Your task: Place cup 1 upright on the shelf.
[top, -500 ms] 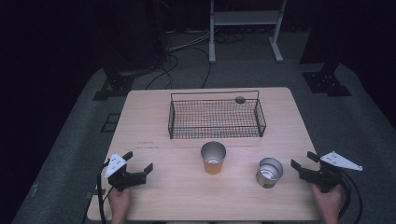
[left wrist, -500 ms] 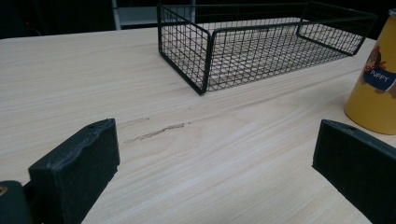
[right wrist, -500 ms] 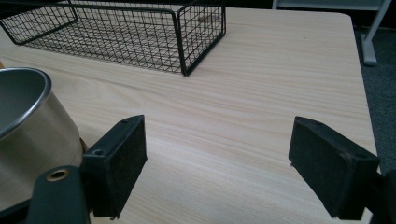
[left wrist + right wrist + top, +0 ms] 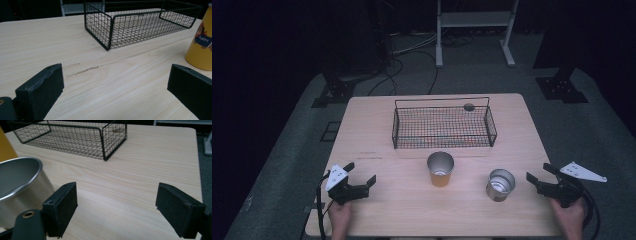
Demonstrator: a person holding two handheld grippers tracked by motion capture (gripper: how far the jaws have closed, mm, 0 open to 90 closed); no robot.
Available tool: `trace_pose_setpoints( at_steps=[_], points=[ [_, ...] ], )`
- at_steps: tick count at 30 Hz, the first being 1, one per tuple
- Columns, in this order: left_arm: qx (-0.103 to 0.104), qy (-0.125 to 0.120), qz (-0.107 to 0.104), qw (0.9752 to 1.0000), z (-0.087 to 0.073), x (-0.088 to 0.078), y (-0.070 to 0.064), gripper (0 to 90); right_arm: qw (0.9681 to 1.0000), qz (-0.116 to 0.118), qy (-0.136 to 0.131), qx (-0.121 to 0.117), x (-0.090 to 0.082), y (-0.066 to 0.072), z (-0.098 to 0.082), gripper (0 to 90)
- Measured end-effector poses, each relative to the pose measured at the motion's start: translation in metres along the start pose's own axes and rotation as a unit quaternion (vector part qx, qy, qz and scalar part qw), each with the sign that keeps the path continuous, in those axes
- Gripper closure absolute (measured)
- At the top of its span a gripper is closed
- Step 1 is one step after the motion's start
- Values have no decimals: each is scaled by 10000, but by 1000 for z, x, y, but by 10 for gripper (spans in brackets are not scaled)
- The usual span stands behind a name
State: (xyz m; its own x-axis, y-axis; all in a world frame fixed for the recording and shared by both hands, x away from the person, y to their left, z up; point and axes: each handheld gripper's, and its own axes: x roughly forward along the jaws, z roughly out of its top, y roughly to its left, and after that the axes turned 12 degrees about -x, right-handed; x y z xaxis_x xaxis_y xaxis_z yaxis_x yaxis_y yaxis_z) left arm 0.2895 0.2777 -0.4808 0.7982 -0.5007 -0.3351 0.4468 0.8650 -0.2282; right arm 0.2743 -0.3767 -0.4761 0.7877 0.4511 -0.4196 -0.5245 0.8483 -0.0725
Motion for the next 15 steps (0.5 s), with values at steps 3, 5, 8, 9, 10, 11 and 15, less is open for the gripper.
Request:
trace_pose_setpoints(
  at_steps=[3, 5, 8, 9, 10, 11, 15],
  points=[
    [13, -7, 1, 10000, 0, 0, -1, 0, 9999, 119, 10, -60, -4, 4, 1, 157],
    [28, -8, 2, 10000, 0, 0, -1, 0, 9997, 210, 33, -113, -6, 7, 1, 144],
    [36, -8, 13, 10000, 0, 0, -1, 0, 9992, 351, 68, -180, -10, 12, 1, 135],
    [47, -10, 17, 10000, 0, 0, -1, 0, 9990, 395, 65, -201, -12, 13, 1, 135],
    [47, -10, 17, 10000, 0, 0, -1, 0, 9988, 448, 60, -212, -13, 15, 1, 134],
    [56, -6, 20, 10000, -1, 0, -2, 0, 9984, 497, 76, -240, -15, 17, 2, 130],
    [55, -3, 21, 10000, 0, 0, -1, 0, 9970, 680, 114, -343, -19, 25, 2, 128]
  ],
)
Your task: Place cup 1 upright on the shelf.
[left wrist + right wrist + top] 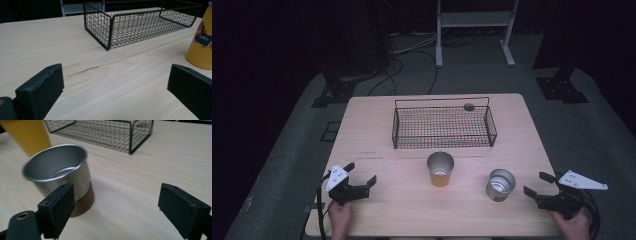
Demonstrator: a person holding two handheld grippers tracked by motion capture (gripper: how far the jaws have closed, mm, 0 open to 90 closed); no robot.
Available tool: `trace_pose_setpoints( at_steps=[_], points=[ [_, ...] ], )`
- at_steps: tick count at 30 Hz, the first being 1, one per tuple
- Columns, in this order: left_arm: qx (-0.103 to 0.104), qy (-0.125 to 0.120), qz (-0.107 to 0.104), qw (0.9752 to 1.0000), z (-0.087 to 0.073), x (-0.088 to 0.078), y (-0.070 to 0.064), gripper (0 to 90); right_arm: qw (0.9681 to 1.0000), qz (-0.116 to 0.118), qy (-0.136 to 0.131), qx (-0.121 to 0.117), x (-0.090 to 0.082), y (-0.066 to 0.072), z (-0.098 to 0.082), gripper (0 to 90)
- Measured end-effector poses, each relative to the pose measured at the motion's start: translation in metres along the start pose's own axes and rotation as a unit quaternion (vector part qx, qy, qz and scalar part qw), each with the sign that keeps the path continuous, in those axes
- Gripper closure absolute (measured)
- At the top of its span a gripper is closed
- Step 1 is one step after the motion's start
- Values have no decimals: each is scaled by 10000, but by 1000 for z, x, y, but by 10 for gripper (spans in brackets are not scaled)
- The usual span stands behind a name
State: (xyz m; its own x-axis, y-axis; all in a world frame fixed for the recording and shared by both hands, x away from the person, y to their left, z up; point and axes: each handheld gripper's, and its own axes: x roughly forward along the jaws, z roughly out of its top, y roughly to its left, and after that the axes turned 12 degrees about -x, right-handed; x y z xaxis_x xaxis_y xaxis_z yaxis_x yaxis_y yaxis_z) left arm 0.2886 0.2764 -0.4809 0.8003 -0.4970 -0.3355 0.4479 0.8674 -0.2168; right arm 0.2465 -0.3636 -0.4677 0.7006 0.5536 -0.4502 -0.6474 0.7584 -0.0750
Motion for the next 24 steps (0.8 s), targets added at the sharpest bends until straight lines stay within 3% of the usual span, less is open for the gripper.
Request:
trace_pose_setpoints(
  at_steps=[7, 13, 24],
  points=[
    [0, -3, 10, 10000, 0, 0, 0, 0, 9995, 289, 39, -125, -3, 12, 2, 107],
    [8, 1, 25, 10000, 0, 0, 0, 0, 9974, 578, 182, -382, 3, 28, 12, 47],
    [20, -1, 42, 10000, 0, 0, -1, 0, 9962, 722, 198, -445, 14, 35, 16, 15]
  ],
)
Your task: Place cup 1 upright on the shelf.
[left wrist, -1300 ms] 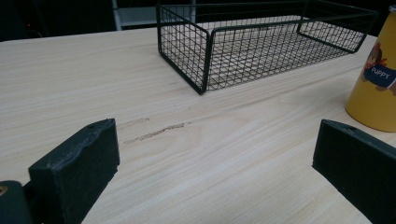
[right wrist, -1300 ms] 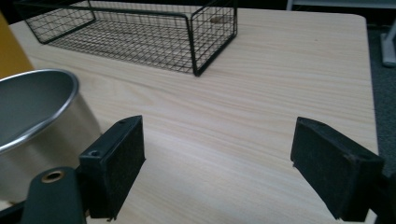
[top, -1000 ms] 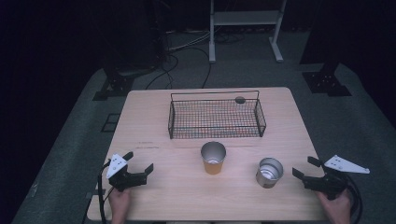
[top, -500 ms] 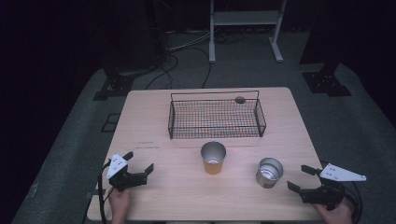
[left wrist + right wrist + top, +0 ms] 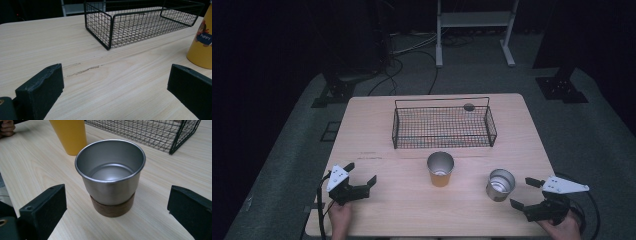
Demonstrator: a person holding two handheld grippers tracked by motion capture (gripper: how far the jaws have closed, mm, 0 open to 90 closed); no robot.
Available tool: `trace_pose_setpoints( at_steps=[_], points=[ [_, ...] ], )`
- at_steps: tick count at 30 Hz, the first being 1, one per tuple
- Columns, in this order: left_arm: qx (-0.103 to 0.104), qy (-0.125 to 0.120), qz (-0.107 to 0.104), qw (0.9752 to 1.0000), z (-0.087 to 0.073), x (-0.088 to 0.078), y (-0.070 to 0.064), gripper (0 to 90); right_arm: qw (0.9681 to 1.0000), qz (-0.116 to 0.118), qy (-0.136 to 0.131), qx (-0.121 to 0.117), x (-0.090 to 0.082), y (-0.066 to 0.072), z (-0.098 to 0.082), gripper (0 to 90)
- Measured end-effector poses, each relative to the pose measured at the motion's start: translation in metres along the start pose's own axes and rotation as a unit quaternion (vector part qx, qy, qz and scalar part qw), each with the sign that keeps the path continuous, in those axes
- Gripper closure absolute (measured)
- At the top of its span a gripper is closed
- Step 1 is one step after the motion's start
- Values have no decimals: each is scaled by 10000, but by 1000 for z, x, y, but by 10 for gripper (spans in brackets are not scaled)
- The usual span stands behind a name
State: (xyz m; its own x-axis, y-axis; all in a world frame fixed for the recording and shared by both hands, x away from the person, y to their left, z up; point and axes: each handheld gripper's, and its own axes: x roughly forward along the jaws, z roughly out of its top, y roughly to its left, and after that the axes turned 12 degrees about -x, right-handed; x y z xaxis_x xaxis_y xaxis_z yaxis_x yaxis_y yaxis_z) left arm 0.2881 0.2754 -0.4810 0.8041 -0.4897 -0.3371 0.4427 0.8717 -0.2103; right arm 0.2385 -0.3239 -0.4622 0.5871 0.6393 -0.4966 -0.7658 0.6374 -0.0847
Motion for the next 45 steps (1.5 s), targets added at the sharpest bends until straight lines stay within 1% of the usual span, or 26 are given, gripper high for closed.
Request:
trace_pose_setpoints(
  at_steps=[1, 3, 6, 10, 13, 21, 28, 29, 31, 33, 34, 35, 36, 42, 43, 44, 45],
  points=[
    [9, 2, 1, 10000, 0, 0, 0, 0, 10000, 56, 42, -17, 3, 0, 1, 11],
    [12, 1, 1, 10000, 0, 0, 0, 0, 10000, 48, 54, -58, 5, 0, 2, 8],
    [19, -3, 8, 10000, 0, 0, -1, 0, 9998, 130, 86, -114, 13, 0, 5, 8],
    [28, 1, 6, 10000, 0, 0, -1, 0, 9995, 162, 185, -183, 22, -1, 8, 8],
    [27, -3, 8, 10000, 0, 0, -1, 0, 9994, 172, 205, -208, 28, -3, 9, 8],
    [27, -7, 8, 10000, 0, 0, -1, 0, 9991, 224, 271, -233, 39, -6, 13, 9],
    [25, -7, 5, 10000, 0, 0, -1, 0, 9985, 236, 358, -326, 47, -6, 17, 10],
    [24, -8, 4, 10000, 0, 0, -1, 0, 9985, 246, 359, -321, 48, -6, 17, 15],
    [26, -9, 3, 10000, 0, 0, -1, 0, 9982, 306, 380, -345, 49, -6, 17, 58],
    [31, -10, 4, 10000, 0, 0, -1, 0, 9980, 338, 412, -336, 50, -6, 17, 64],
    [30, -10, 2, 10000, 0, 0, -1, 0, 9981, 355, 379, -316, 51, -6, 18, 83],
    [30, -10, 2, 10000, 0, 0, -1, 0, 9981, 355, 379, -316, 51, -6, 18, 83],
    [22, -10, 1, 10000, 0, 0, -1, 0, 9979, 412, 350, -355, 51, -6, 19, 130],
    [36, -12, 1, 10000, 0, 0, -1, 0, 9978, 309, 415, -419, 52, -5, 24, 168],
    [38, -13, 1, 10000, 0, 0, -1, 0, 9977, 326, 418, -424, 52, -5, 25, 174],
    [38, -12, 1, 10000, 0, 0, -1, 0, 9978, 365, 395, -379, 52, -5, 26, 174],
    [38, -12, 1, 10000, 0, 0, -1, 0, 9979, 353, 373, -390, 51, -6, 28, 175]
  ],
)
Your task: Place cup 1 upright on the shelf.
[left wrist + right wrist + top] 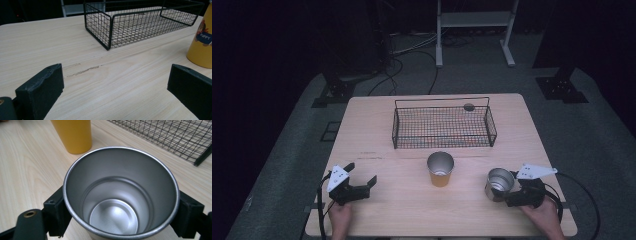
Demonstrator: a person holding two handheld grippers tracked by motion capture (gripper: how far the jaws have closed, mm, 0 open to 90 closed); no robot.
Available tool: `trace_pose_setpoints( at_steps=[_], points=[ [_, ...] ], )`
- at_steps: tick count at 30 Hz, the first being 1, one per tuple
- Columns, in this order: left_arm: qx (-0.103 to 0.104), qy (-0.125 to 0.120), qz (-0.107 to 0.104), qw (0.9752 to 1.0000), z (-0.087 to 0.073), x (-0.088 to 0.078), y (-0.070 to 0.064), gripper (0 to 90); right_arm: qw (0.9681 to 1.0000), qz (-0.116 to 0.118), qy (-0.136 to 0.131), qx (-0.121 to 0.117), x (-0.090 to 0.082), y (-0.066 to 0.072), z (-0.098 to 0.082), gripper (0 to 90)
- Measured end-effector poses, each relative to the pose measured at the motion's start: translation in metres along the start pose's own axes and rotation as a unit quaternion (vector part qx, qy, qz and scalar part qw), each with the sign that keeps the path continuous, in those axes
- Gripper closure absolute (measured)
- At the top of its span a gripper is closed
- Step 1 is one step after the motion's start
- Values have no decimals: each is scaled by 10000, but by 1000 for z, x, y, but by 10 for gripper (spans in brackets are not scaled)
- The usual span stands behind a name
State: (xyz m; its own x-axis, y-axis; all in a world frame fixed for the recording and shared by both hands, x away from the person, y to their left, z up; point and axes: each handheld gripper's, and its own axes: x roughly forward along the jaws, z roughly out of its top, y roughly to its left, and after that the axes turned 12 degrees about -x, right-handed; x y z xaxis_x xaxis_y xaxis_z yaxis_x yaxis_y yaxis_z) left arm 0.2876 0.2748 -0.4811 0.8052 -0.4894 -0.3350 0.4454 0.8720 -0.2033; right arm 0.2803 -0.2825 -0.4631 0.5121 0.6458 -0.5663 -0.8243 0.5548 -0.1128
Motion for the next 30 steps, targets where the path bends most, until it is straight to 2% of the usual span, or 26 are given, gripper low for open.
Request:
trace_pose_setpoints(
  at_steps=[7, 11, 14, 17, 25, 30],
  points=[
    [8, -4, -4, 10000, 0, 0, 0, 0, 10000, 10, 6, 13, -4, -7, 18, 176],
    [41, -22, 6, 10000, 0, -1, -1, 0, 9999, 163, 36, -20, -5, -13, 33, 176],
    [40, -21, 6, 10000, 0, 0, -1, 0, 9998, 191, 71, -53, -5, -17, 40, 176],
    [42, -19, 6, 10000, 0, -1, -1, 0, 9996, 278, 63, -22, -3, -26, 52, 176],
    [42, -15, 8, 10000, 0, -1, -1, 0, 9995, 303, -21, -5, -2, -39, 73, 176],
    [46, -19, 7, 10000, 0, -1, -1, 0, 9994, 328, 32, -43, 1, -45, 86, 176]
  ],
)
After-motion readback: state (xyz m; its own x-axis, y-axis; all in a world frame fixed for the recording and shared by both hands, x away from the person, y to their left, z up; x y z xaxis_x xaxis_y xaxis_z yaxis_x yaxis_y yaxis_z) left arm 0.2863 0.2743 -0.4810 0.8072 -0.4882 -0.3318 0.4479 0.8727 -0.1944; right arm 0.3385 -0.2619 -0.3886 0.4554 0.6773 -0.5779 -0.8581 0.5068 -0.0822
